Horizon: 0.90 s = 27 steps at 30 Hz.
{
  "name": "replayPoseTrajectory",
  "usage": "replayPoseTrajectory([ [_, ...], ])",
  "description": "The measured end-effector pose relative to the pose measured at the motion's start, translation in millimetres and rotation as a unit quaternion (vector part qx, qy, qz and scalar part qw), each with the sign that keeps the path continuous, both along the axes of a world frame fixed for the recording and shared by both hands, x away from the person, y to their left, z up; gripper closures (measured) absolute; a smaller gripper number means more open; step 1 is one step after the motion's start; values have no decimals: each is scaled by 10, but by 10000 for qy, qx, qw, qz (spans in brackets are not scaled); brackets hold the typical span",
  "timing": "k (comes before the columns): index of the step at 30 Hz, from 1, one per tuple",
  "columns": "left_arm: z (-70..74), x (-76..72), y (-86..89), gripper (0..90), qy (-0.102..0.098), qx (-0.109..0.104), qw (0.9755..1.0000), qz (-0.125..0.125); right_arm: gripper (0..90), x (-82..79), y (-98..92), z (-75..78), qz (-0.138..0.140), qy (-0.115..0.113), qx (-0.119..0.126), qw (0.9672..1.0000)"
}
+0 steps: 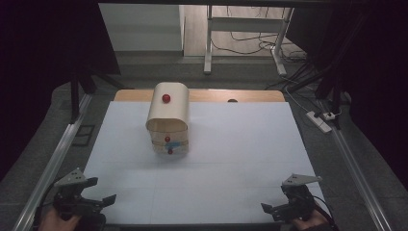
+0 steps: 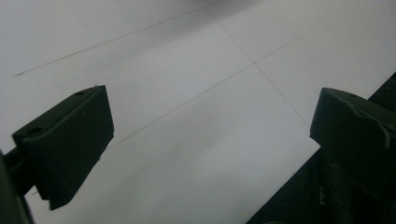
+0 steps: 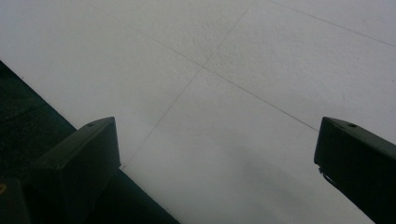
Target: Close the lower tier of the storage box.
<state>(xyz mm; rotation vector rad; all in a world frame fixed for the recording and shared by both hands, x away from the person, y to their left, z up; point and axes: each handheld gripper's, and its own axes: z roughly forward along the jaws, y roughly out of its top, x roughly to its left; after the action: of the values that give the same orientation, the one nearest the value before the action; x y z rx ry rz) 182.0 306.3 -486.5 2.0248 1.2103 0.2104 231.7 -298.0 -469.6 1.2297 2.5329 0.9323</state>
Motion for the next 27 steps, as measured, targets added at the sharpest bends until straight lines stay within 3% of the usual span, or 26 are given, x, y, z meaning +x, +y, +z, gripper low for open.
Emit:
replayPoseTrajectory([
  [27, -50, -14, -53, 5, 451, 402, 9981, -142, 0, -1, 9, -2, -3, 28, -57, 10000],
])
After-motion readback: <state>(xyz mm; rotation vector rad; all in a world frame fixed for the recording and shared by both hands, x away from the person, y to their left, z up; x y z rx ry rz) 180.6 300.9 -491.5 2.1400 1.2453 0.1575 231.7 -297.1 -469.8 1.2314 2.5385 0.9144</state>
